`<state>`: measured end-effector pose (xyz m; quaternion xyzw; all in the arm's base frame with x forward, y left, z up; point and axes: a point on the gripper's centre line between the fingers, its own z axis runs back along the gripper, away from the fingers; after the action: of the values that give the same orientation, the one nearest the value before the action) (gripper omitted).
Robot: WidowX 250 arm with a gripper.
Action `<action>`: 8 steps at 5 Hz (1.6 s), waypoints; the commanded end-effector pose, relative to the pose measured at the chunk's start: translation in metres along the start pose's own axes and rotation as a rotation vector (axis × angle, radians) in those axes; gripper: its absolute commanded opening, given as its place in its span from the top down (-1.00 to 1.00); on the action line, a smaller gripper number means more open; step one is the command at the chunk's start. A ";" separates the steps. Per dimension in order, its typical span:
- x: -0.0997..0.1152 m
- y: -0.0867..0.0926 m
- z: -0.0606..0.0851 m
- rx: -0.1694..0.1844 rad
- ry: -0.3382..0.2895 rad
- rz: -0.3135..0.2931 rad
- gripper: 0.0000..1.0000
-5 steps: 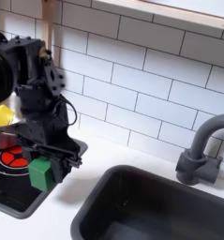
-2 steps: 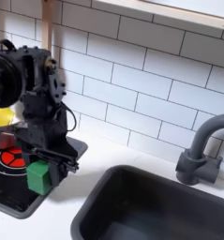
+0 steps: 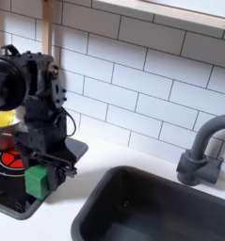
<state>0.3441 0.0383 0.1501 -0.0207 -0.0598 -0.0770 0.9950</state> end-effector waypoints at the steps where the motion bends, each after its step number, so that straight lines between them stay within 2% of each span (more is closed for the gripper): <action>1: 0.002 0.003 0.015 0.001 -0.017 0.000 -1.00; 2: 0.004 0.004 0.023 -0.003 -0.027 -0.001 -1.00; 3: 0.005 0.021 0.028 0.027 -0.045 0.030 -1.00; 4: 0.011 0.027 0.026 0.045 -0.055 0.031 -1.00; 6: 0.024 0.042 0.045 0.079 -0.126 0.040 -1.00; 8: 0.042 0.059 0.042 0.094 -0.126 0.063 -1.00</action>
<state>0.3881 0.0944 0.1947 0.0201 -0.1250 -0.0387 0.9912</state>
